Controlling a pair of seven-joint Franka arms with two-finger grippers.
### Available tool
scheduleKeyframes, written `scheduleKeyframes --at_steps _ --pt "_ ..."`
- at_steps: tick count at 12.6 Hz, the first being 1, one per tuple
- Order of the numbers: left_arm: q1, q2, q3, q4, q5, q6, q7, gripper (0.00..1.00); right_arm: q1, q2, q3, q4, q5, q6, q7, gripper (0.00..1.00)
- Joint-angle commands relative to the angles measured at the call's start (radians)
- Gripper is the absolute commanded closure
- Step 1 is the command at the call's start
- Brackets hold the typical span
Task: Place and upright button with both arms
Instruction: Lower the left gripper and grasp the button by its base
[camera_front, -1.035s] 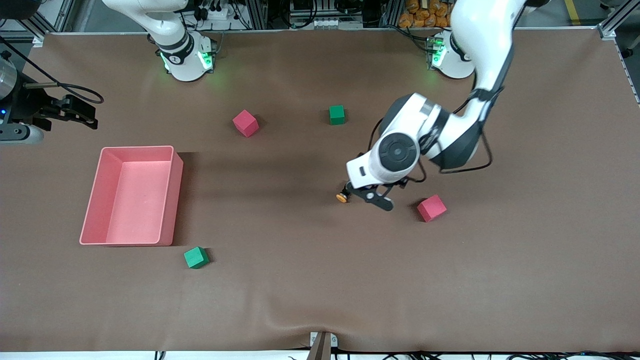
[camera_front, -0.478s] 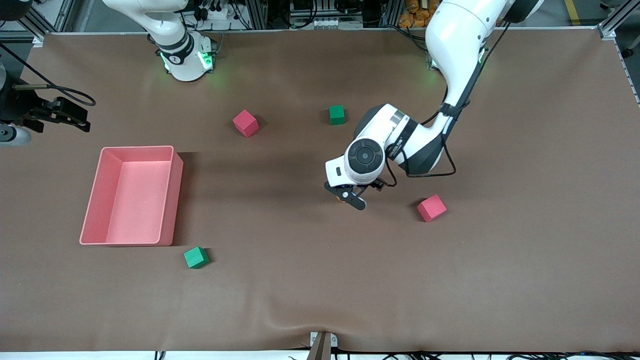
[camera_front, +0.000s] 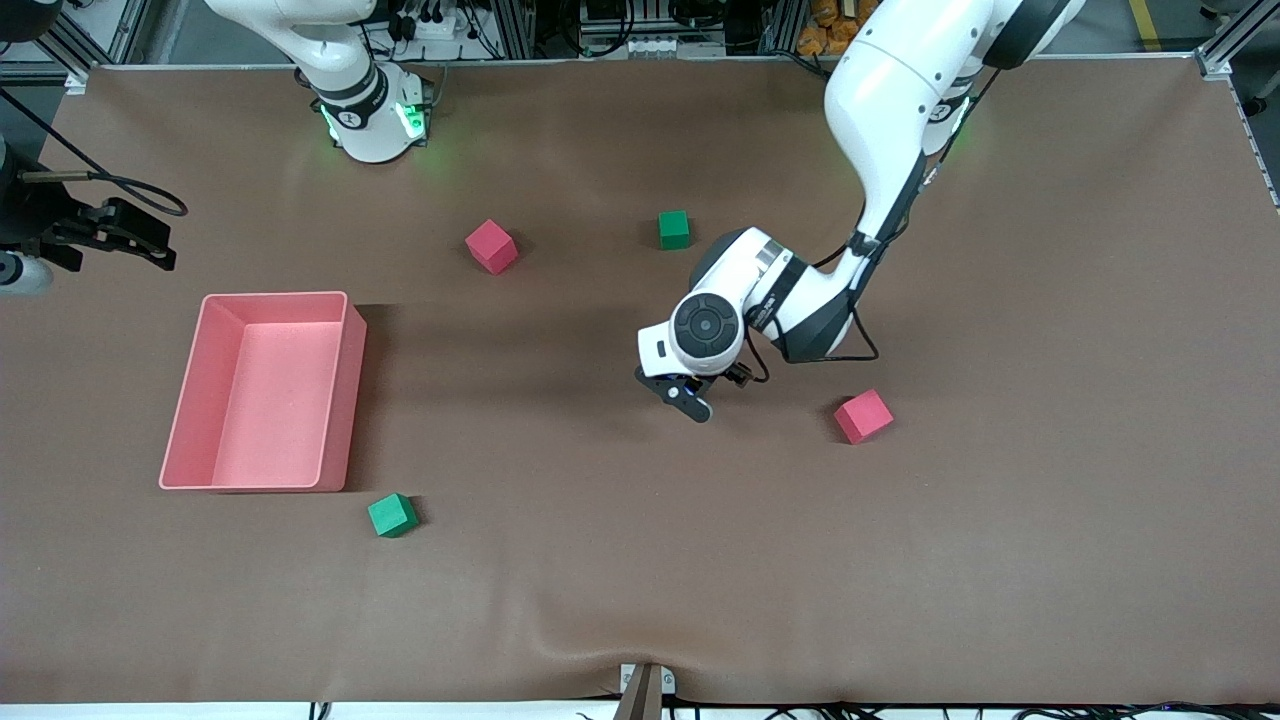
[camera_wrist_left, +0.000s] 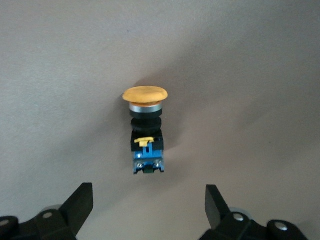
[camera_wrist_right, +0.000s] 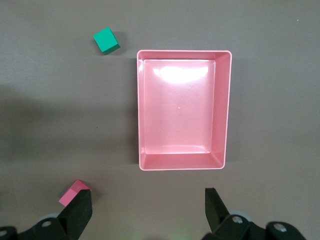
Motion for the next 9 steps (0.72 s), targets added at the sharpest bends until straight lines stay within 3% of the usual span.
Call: scheduleKeyframes --at_steps 1,5,9 --pt "-0.015 0.032 0.012 0.03 0.024 0.025 0.011 0.01 -0.015 -0.018 0.008 -0.004 0.015 0.015 0.002 0.0" --pt "-0.029 0.065 0.013 0.03 0.034 0.081 0.002 0.04 -0.004 -0.013 0.01 -0.005 0.006 0.038 -0.001 0.0" --pt "-0.034 0.071 0.013 0.028 0.038 0.086 -0.001 0.16 -0.009 -0.015 0.011 -0.003 0.003 0.03 -0.004 0.0"
